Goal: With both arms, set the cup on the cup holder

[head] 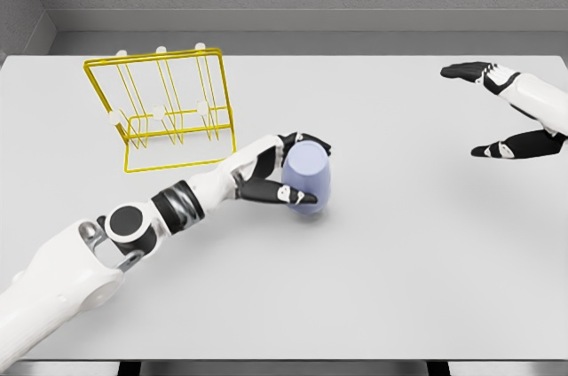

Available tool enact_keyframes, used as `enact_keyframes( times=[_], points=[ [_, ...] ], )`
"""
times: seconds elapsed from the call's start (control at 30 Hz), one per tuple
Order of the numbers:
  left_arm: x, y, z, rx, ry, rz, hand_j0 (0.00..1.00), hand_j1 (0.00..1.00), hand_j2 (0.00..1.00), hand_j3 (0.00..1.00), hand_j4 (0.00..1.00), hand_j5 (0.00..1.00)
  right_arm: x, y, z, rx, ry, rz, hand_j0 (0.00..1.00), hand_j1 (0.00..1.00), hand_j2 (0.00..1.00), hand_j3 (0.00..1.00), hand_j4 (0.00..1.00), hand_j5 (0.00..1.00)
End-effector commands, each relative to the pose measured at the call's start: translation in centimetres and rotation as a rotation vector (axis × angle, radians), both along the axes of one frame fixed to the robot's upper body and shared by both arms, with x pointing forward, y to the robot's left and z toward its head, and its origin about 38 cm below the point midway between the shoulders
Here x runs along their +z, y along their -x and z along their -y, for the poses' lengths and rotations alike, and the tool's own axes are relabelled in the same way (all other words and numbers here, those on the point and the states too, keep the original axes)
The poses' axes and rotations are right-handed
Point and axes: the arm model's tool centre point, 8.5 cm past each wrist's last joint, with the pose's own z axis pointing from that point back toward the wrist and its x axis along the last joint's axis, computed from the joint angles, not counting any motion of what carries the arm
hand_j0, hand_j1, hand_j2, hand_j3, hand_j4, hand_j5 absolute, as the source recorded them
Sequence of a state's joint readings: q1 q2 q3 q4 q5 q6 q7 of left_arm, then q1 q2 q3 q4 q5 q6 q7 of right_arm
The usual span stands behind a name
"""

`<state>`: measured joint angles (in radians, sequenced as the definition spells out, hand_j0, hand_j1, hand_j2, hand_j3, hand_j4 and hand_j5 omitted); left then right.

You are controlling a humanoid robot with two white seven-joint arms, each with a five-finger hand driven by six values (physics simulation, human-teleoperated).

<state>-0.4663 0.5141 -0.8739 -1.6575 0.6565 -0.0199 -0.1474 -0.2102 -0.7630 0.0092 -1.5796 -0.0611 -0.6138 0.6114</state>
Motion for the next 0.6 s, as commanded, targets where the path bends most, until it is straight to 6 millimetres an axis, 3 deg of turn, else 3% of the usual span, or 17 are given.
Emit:
enact_keyframes(
  times=[0.0,0.57],
  points=[
    [0.7,-0.1,-1.1,0.011,-0.006,0.016,0.68,0.68,0.68,0.68,0.68,0.68,0.1,0.0,0.0,-0.001,-0.008,-0.002,1.00,1.00,1.00,1.00,1.00,1.00],
    [5.2,-0.1,-4.2,0.039,-0.006,0.125,0.68,0.68,0.68,0.68,0.68,0.68,0.1,0.0,0.0,0.000,-0.008,0.000,1.00,1.00,1.00,1.00,1.00,1.00]
  ],
)
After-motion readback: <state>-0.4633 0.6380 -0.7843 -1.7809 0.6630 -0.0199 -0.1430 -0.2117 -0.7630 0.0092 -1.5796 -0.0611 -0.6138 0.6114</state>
